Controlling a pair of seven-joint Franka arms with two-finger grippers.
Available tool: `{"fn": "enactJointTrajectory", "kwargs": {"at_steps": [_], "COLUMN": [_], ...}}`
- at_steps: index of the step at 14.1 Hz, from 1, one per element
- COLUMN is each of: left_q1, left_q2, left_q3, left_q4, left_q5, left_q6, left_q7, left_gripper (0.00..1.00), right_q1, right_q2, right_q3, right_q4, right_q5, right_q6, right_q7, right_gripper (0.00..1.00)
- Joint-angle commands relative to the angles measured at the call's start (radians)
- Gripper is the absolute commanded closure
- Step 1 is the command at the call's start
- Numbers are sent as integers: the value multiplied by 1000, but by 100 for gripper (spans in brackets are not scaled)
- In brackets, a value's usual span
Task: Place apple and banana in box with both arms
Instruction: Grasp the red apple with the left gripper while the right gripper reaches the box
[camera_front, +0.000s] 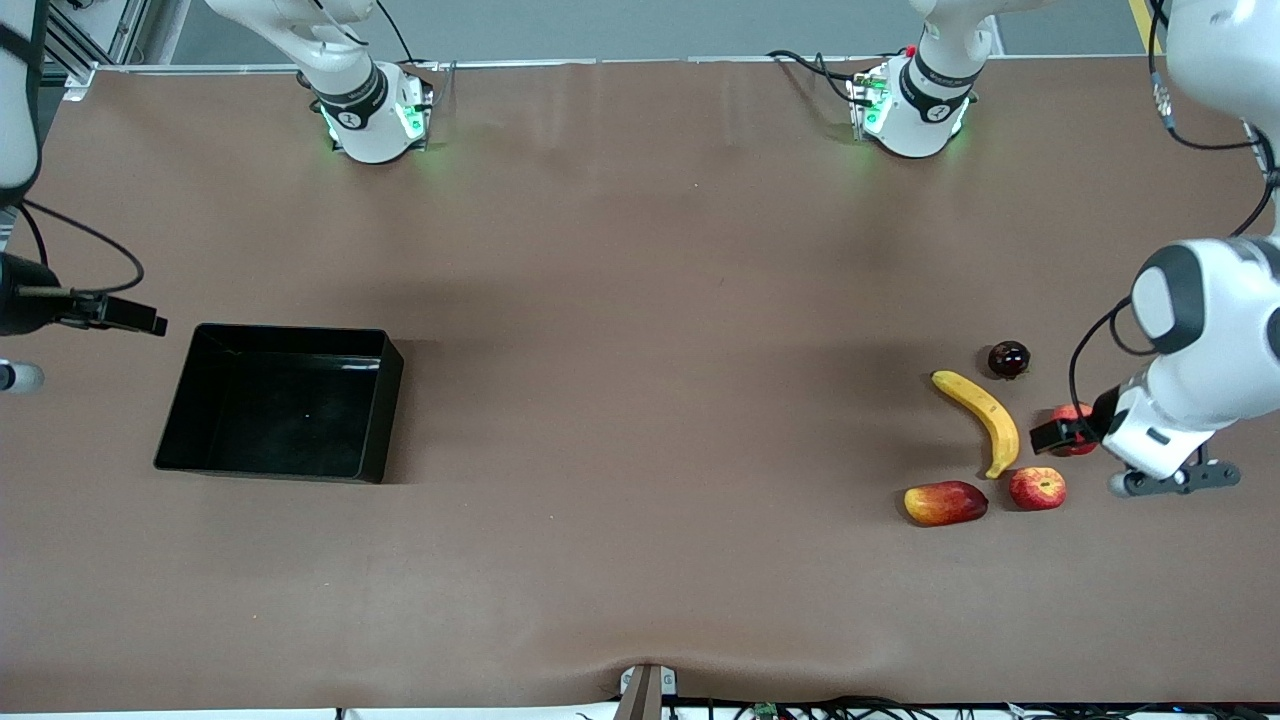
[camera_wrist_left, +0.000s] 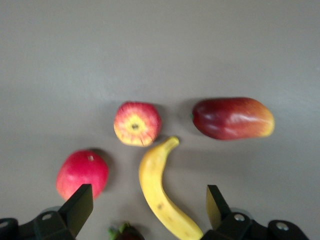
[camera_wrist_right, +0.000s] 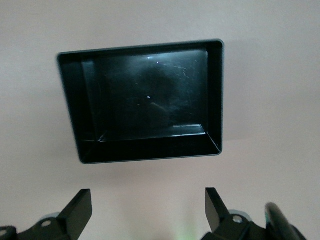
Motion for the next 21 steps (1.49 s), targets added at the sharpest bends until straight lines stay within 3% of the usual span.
{"fn": "enactJointTrajectory", "kwargs": {"at_steps": [1,6,11,14,15,17,19,20,21], "left_q1": [6,21,34,35,37,46,47,47,49], "left_q2": [99,219,260,270,273,273,270,265,259], "left_q3": [-7,-7,-6,-6,-6,-6,-7,-7,-10], "left_q4": [76,106,108,108,108,108,108,107,106], "left_q5": [67,66,101,115,133,143,138,129,127], "left_q6": [49,147,167,178,181,181,181,181,180], "left_q7": [14,17,21,21,21,22,11,7,8], "left_gripper": [0,0,0,0,4,27,73,94,100], "right_q1": [-51,-123,-164,-167,-169,-169,-178,-181,-183], "right_q2": [96,225,285,291,295,297,300,300,300], "right_q3": [8,8,10,10,10,10,10,10,10], "right_q4": [15,-48,-187,-236,-246,-246,-244,-244,-244], "right_q5": [-10,-30,-27,-27,-27,-29,-27,-26,-16], "right_q6": [-9,247,479,542,552,553,556,554,546], "right_q7": [-33,-203,-248,-249,-255,-268,-304,-306,-305], "right_gripper": [0,0,0,18,35,74,100,100,100]}}
